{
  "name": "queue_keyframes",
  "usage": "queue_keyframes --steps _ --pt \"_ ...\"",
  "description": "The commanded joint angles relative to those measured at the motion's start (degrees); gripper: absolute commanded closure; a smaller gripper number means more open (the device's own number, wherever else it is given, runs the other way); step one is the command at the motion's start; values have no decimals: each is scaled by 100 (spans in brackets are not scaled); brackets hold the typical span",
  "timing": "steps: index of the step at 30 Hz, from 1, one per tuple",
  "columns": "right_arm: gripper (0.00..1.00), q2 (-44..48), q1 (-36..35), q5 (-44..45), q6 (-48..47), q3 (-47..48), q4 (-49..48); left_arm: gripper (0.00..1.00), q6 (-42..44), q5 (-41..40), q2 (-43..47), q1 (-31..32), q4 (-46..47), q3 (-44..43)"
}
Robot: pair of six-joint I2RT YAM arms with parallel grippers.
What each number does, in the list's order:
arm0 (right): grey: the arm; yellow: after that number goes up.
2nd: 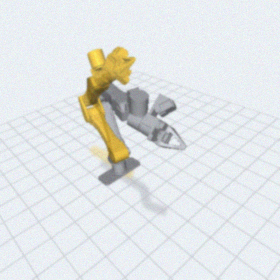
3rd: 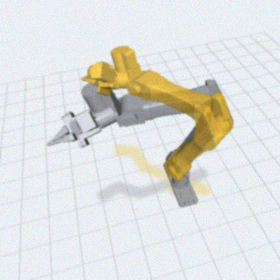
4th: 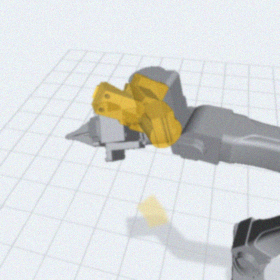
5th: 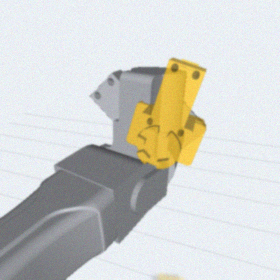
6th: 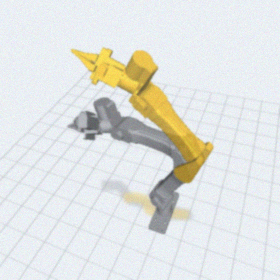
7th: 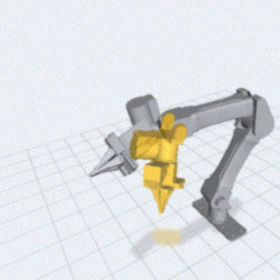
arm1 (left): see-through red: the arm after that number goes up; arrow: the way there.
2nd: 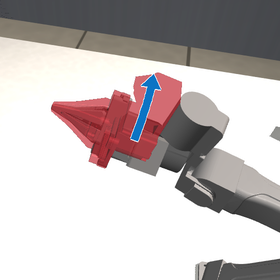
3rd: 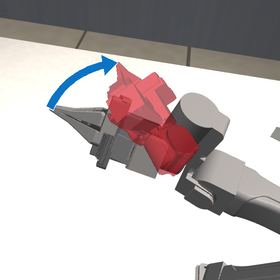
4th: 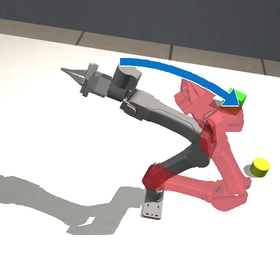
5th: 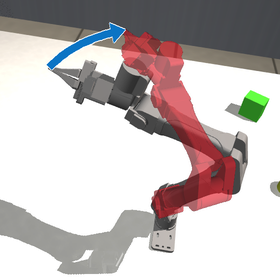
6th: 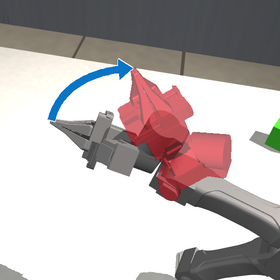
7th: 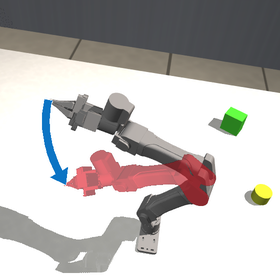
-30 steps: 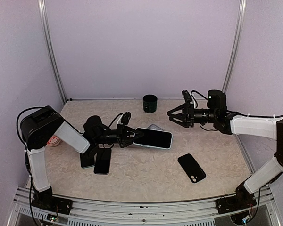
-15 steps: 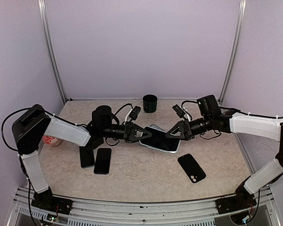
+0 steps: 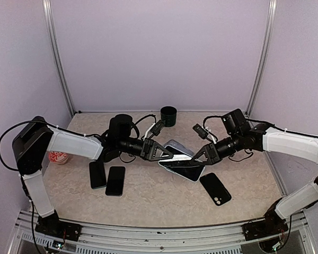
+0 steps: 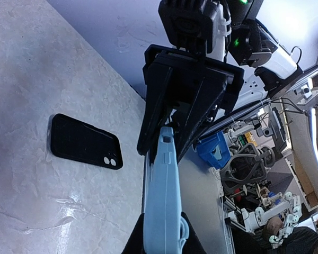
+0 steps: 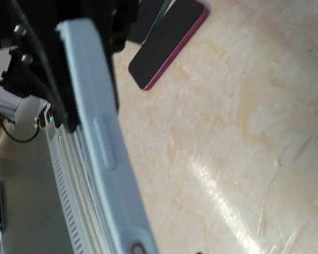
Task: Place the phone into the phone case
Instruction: Pass from the left arm to the right
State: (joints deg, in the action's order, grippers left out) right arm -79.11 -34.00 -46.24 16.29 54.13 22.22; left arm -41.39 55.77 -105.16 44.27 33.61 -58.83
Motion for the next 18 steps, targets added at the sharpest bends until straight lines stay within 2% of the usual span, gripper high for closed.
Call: queue_keyframes --steps 1,6,12,16,18 --pt "80 133 -178 -127 -300 -64 239 100 475 219 -8 89 -548 -428" --pt "100 96 -475 -238 -382 -81 192 100 543 222 -44 108 -651 -454" --pt "100 59 -586 24 -420 -60 229 100 561 124 -30 108 -696 -454" --pt "100 255 -585 276 -389 -90 83 89 557 79 -15 100 -710 -446" --pt "100 400 -591 388 -351 -126 -68 79 561 58 9 95 -687 -426"
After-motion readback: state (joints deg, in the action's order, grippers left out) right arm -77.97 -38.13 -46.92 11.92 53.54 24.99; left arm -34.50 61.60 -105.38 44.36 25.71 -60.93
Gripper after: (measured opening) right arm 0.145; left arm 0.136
